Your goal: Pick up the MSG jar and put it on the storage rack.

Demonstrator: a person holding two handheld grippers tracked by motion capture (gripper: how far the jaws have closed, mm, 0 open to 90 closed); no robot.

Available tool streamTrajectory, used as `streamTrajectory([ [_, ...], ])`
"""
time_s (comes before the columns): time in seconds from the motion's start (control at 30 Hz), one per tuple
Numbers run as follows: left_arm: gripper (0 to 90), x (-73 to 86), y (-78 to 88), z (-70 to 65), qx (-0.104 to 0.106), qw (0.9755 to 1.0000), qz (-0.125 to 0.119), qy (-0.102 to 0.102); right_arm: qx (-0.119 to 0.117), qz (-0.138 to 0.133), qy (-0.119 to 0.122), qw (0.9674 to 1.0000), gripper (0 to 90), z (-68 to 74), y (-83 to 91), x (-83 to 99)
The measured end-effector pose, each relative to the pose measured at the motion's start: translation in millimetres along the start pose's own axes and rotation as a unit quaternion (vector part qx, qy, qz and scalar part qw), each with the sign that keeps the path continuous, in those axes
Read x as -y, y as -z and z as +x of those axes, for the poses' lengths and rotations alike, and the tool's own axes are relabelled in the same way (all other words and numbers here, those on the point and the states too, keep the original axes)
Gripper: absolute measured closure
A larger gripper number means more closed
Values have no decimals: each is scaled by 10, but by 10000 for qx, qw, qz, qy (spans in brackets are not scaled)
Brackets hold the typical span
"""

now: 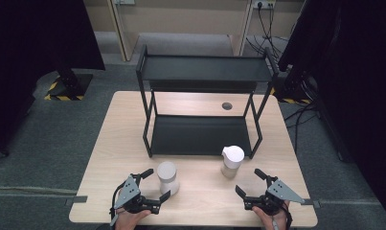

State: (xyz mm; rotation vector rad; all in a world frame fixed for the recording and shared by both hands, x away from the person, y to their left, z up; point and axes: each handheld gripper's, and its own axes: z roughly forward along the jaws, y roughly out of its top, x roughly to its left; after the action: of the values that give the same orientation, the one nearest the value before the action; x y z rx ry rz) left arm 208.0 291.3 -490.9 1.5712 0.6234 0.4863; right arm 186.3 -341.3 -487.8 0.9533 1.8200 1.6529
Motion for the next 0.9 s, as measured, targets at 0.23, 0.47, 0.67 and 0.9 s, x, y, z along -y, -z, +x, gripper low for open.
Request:
streamTrajectory([
  [0.23, 1, 0, -3, -6, -3, 10000, 10, -13, -9, 12, -39, 10000, 5, -2, -7, 4],
  [0.47, 1, 6, -5, -10, -23, 10000, -2, -3, -13, 24, -54, 10000, 6, -4, -11, 6],
  [0.67, 1, 11, -9, -22, -35, 10000, -16, -10, -26, 20, -56, 10000, 5, -6, -16, 10],
  [0.9, 1, 14, -30, -32, -5, 10000, -12, 14, -35, 24, -73, 10000, 5, -2, -18, 11],
])
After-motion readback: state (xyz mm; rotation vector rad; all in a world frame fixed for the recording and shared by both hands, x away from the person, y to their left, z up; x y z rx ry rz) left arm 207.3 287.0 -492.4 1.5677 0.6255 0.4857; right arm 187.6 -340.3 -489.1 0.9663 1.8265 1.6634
